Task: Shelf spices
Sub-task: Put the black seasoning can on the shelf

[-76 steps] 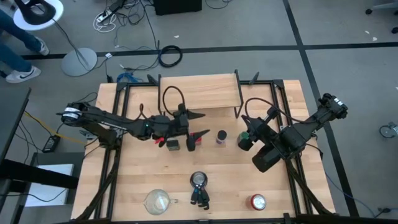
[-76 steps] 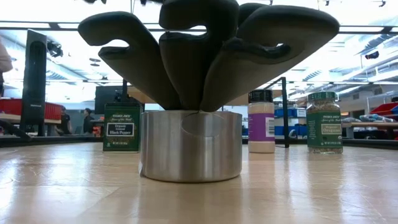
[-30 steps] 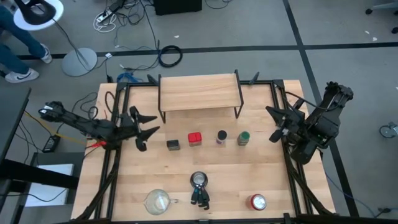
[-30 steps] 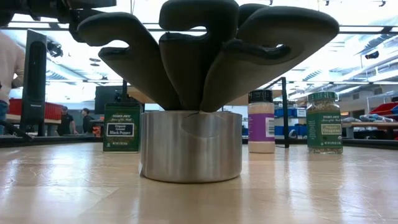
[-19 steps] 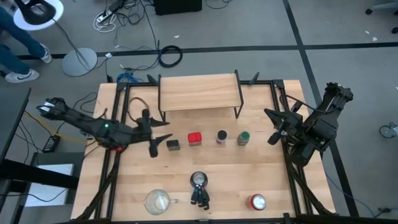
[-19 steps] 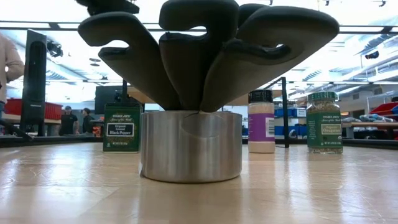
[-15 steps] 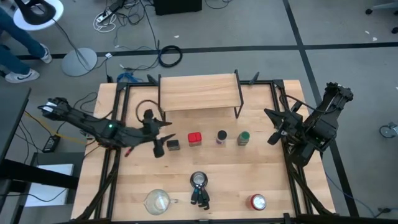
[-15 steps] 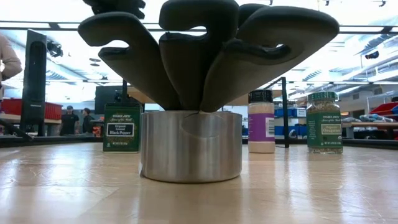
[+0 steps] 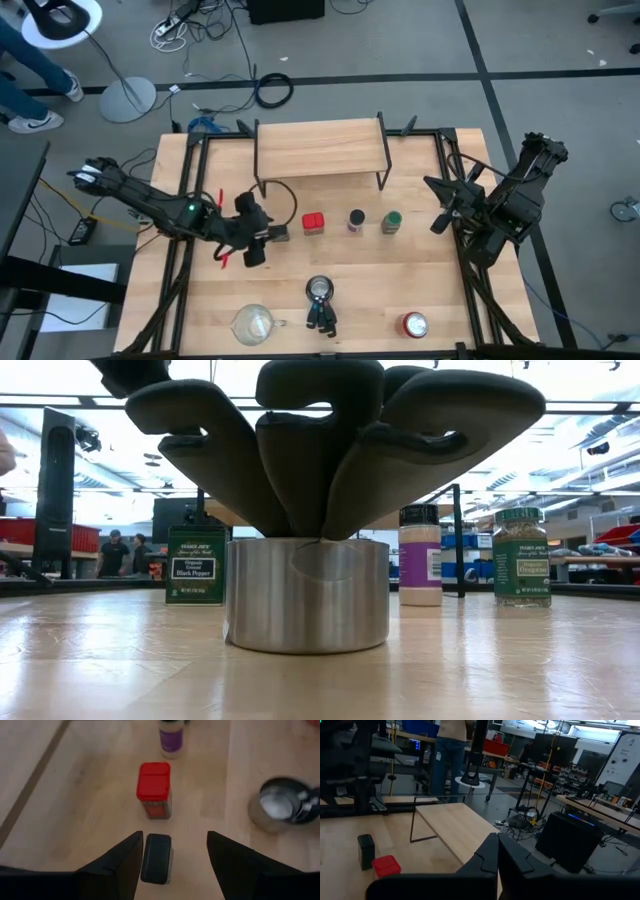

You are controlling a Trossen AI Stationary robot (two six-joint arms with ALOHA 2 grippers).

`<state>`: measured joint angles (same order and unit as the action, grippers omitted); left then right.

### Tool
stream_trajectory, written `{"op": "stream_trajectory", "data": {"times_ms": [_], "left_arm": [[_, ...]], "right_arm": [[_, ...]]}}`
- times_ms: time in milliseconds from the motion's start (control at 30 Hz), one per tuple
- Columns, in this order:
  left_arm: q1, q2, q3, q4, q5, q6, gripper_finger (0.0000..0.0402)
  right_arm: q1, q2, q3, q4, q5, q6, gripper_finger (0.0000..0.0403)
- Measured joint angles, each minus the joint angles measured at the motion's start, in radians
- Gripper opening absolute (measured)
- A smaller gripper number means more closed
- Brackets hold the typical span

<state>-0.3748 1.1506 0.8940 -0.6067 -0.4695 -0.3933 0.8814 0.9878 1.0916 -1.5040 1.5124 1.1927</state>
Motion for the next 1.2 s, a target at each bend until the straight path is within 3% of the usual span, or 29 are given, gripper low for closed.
{"op": "stream_trajectory", "data": {"times_ms": [233, 733, 900, 1200], "left_arm": [[0.008, 0.077, 0.001, -0.023, 0.019, 0.079, 0.0247], [0.087, 0.196, 0.001, -0.096, 0.062, 0.017, 0.0322], [0.114, 0.212, 0.001, -0.085, 0.154, 0.031, 0.0326], [0.145, 0.27, 0.0, -0.058, 0.174, 0.084, 0.0326]], "right_arm": [[0.0, 0.0, 0.019, 0.043, -0.023, -0.051, 0.0003], [0.0, 0.0, 0.019, 0.078, -0.024, -0.121, 0.0002], [0.0, 0.0, 0.019, 0.077, -0.024, -0.124, 0.0006], [-0.001, 0.0, 0.019, 0.077, -0.023, -0.14, 0.0002]]}}
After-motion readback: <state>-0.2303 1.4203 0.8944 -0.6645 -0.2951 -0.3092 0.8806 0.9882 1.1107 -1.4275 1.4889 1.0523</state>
